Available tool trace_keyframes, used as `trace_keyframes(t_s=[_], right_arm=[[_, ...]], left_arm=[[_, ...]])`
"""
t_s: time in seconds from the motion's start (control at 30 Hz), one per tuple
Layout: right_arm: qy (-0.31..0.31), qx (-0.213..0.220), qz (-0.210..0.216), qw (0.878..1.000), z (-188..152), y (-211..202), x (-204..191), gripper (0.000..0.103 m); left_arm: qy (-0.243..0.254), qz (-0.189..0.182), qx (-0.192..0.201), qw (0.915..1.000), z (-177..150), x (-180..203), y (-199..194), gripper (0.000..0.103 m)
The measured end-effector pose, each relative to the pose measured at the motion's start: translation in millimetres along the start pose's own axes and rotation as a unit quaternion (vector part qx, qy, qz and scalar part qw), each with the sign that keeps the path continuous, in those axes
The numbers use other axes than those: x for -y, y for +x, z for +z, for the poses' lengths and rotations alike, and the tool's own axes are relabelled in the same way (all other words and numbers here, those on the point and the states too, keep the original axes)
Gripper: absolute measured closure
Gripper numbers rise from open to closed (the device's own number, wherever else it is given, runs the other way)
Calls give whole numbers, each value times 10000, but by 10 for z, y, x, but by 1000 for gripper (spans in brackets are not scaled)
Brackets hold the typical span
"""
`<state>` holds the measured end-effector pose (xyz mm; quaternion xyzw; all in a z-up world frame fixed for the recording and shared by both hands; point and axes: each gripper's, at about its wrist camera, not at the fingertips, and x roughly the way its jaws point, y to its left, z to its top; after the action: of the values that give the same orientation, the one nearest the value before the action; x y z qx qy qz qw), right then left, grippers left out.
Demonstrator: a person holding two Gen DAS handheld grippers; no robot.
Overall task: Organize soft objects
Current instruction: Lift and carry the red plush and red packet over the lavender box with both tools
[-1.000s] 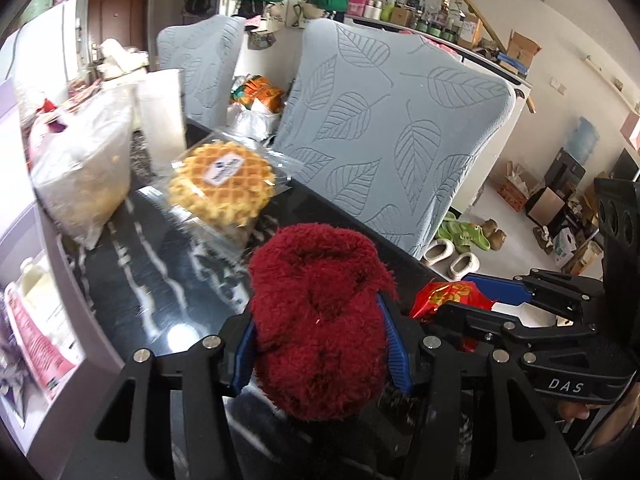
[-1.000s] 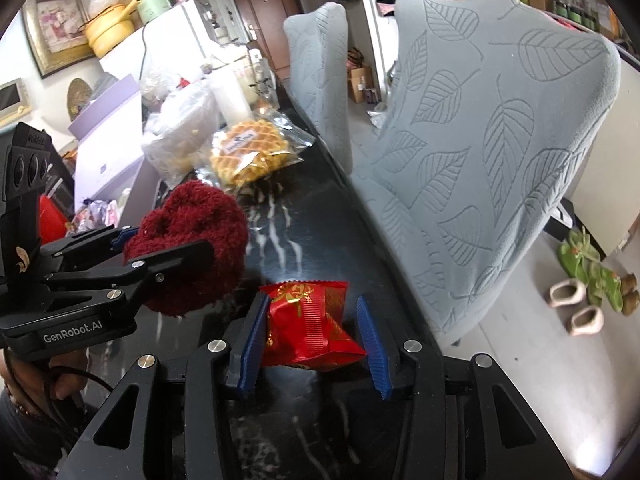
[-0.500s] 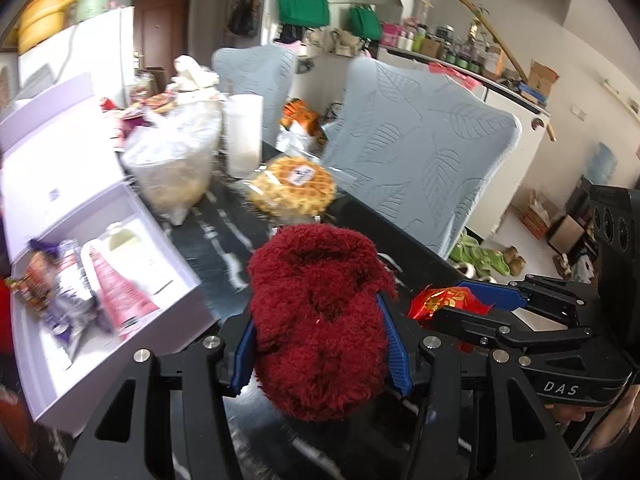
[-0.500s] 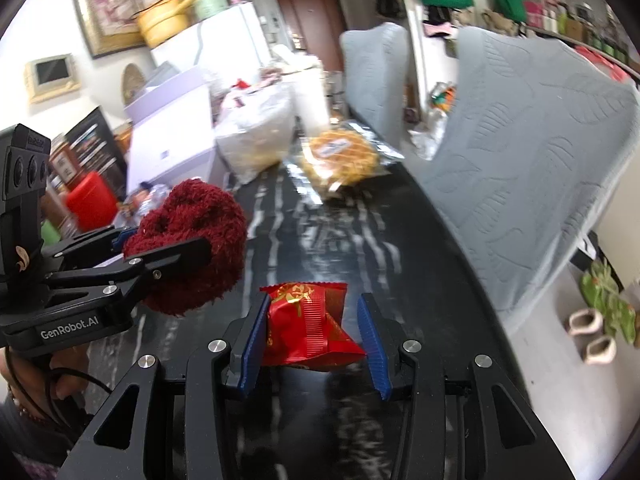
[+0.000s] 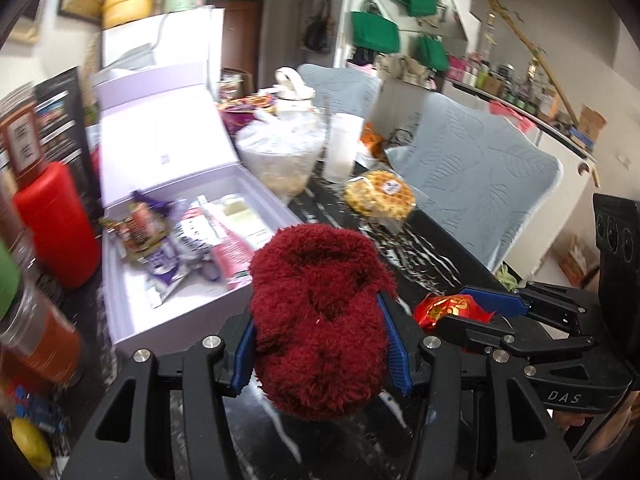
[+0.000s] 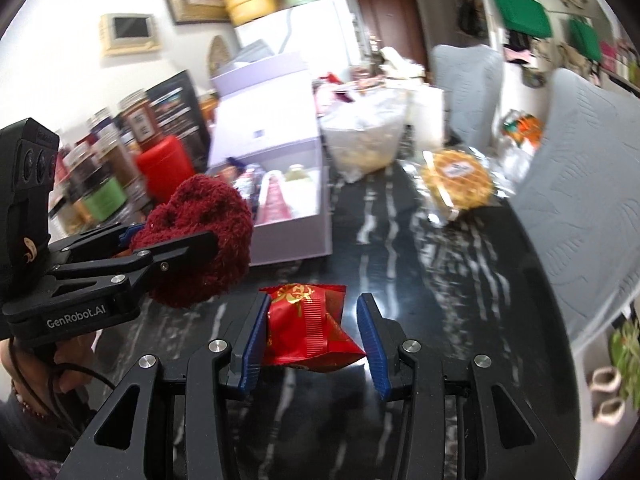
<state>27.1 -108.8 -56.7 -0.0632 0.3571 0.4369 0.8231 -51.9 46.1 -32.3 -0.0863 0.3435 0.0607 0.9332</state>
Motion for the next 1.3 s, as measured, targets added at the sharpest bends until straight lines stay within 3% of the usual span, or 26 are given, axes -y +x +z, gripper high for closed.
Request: trace_keyframes(t_s=[0.3, 0.57, 1.3], right_arm=[[-430, -82, 406, 9982, 67, 146, -363, 60], [-610, -74, 597, 9963, 193, 271, -597, 60], [-1042, 495, 554, 9918, 1025, 427, -871, 60]], left_arm=[[-391, 444, 134, 9982, -116, -349, -261, 50], [-542, 613, 277, 9963, -68, -589, -386, 50], [-473, 650, 730, 9941, 641, -1021, -325, 50]])
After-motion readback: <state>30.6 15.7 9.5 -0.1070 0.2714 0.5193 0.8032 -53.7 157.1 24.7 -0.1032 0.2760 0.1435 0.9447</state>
